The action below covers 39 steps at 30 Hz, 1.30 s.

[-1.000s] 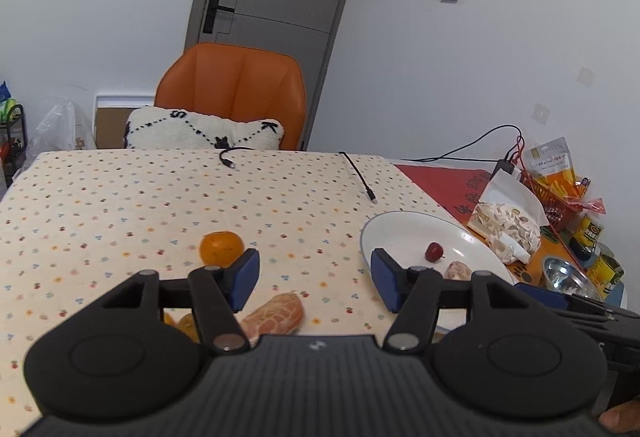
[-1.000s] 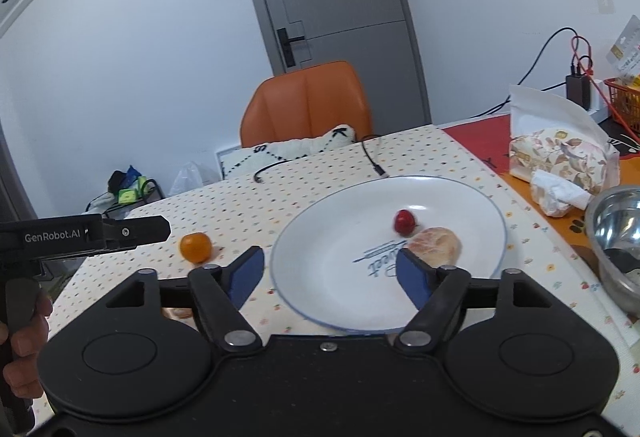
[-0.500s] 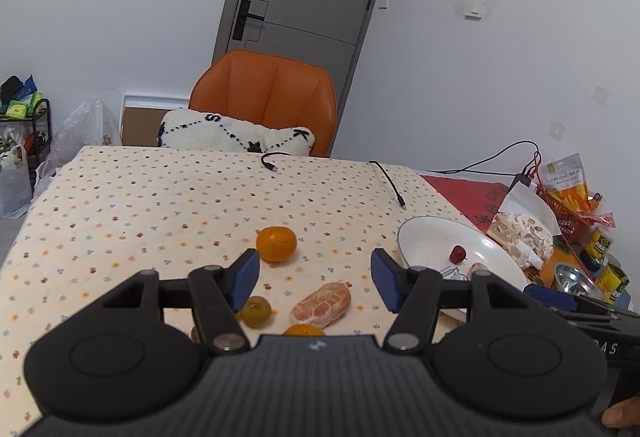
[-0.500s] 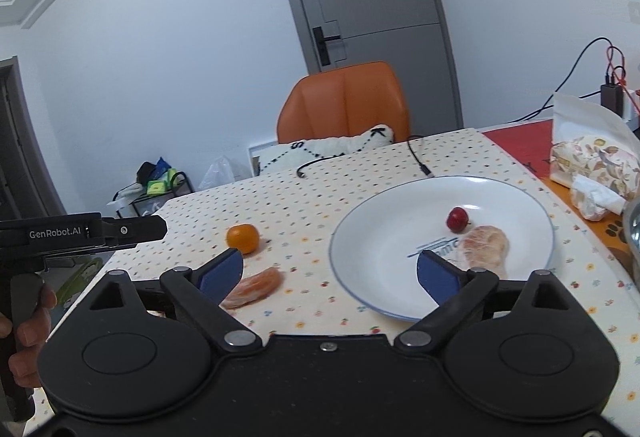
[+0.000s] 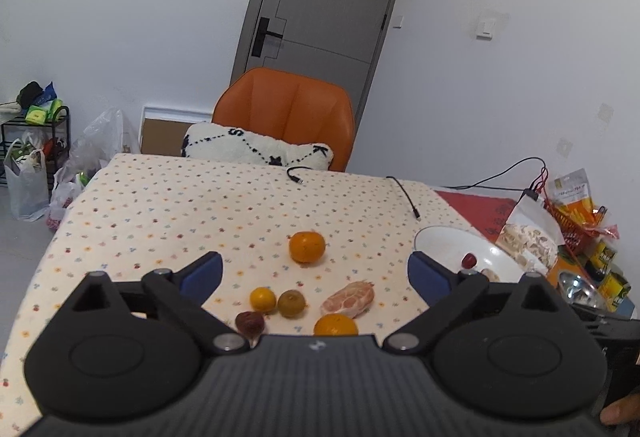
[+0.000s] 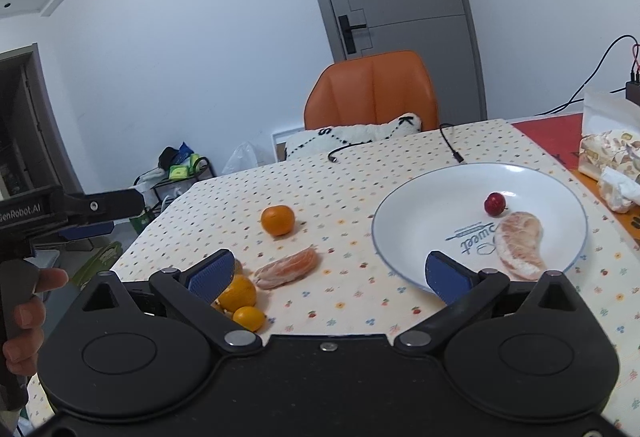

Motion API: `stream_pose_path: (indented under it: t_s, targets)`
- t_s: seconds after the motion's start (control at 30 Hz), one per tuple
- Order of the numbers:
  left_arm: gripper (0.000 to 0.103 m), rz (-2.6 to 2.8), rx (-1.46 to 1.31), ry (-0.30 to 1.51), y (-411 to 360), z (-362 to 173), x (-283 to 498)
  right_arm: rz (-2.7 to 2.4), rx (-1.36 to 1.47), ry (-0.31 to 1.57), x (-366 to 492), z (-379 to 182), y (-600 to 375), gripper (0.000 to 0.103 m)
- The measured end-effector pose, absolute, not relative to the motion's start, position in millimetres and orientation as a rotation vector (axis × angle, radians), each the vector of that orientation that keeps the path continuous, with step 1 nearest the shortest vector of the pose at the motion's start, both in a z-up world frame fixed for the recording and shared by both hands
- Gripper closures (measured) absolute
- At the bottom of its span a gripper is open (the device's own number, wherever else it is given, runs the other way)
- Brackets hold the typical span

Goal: Organize fruits
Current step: 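Move both open tools back toward the remaining fruit, then grasp the brown kiwi fruit with the left tool while the right tool grasps a kumquat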

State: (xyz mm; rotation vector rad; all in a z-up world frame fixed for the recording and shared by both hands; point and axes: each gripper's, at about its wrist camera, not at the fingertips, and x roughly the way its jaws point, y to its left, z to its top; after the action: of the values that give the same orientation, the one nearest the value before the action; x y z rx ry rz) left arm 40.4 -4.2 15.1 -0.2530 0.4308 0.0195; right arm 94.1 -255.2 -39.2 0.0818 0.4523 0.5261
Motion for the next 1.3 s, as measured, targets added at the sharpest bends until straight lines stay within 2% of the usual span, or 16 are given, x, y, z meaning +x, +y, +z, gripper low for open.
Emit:
stream_pose_path:
  t_s: [0.63, 0.83, 0.9, 1.17, 1.3]
  targets:
    - [0.008, 0.027, -0.260, 0.551, 5.6, -24.4, 25.8, 0.616, 0.061, 0.533, 86.1, -58.0, -233.8, 0.000]
    - [0.015, 0.013, -0.269, 0.575, 5.6, -33.0, 27.5, 0.639, 0.059, 0.557, 85.3, -64.0, -227.1, 0.001]
    - [0.018, 0.009, -0.271, 0.582, 5.5, -35.7, 28.9, 0.644, 0.054, 0.566, 85.0, -66.5, -223.8, 0.004]
    - [0.036, -0.024, -0.288, 0.607, 4.3, -45.8, 38.9, 0.643, 0.032, 0.602, 87.3, -75.4, -210.4, 0.024]
    - [0.039, -0.035, -0.288, 0.619, 3.0, -51.1, 45.6, 0.645, 0.027, 0.614, 90.1, -78.3, -205.1, 0.030]
